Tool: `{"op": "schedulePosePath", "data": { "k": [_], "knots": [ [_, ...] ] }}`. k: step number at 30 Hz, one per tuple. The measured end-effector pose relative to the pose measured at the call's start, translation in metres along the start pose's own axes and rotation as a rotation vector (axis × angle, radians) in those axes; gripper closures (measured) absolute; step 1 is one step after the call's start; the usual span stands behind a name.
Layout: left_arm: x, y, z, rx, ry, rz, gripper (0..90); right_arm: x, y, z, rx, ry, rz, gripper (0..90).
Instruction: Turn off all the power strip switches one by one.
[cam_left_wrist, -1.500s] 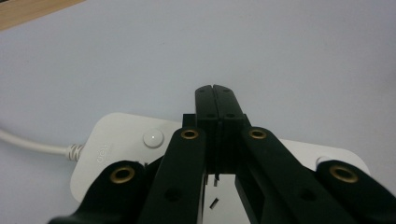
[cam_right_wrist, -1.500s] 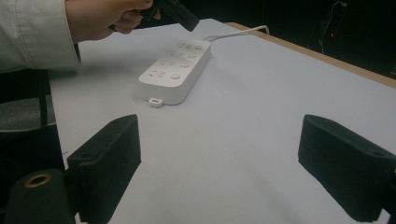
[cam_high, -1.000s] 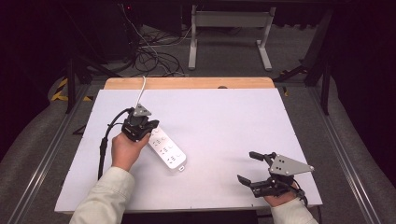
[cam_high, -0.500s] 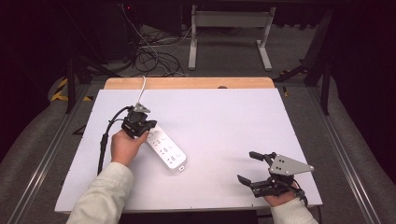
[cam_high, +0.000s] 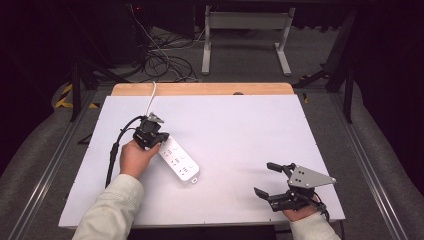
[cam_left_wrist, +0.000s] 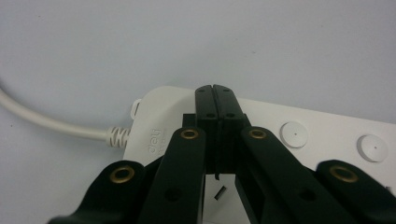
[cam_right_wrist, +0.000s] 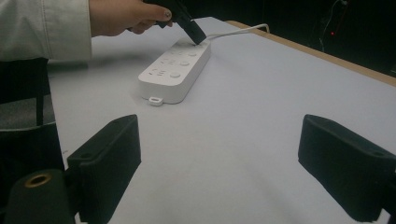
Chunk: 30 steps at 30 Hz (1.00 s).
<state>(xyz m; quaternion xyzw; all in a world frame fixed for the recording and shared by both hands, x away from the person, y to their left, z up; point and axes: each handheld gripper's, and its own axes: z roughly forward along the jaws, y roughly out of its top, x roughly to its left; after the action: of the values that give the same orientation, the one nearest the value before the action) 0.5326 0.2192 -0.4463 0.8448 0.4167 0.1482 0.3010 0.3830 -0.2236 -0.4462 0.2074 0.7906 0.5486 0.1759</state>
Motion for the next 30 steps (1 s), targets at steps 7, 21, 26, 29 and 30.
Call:
{"op": "schedulePosePath", "data": {
  "k": [7,21,26,29,30],
  "knots": [
    [-0.0014,-0.0001,0.0016,0.008,-0.003,-0.014,90.0,-0.0001,-0.0001,0.0004,0.002,0.001,-0.001,13.5],
    [-0.0041,-0.0016,0.0028,-0.001,0.018,-0.030,90.0,0.0006,0.0001,0.0011,0.005,0.001,-0.006,13.5],
    [-0.0053,-0.0062,0.0029,-0.031,0.028,-0.037,90.0,0.0011,0.0001,0.0008,0.006,0.001,-0.005,13.5],
    [-0.0080,-0.0058,0.0031,-0.030,0.049,-0.023,90.0,0.0011,0.0001,0.0011,0.006,0.002,-0.005,13.5],
    [-0.0092,-0.0057,0.0031,-0.026,0.049,-0.024,90.0,0.0011,0.0001,0.0012,0.006,0.002,-0.005,13.5]
  ]
}}
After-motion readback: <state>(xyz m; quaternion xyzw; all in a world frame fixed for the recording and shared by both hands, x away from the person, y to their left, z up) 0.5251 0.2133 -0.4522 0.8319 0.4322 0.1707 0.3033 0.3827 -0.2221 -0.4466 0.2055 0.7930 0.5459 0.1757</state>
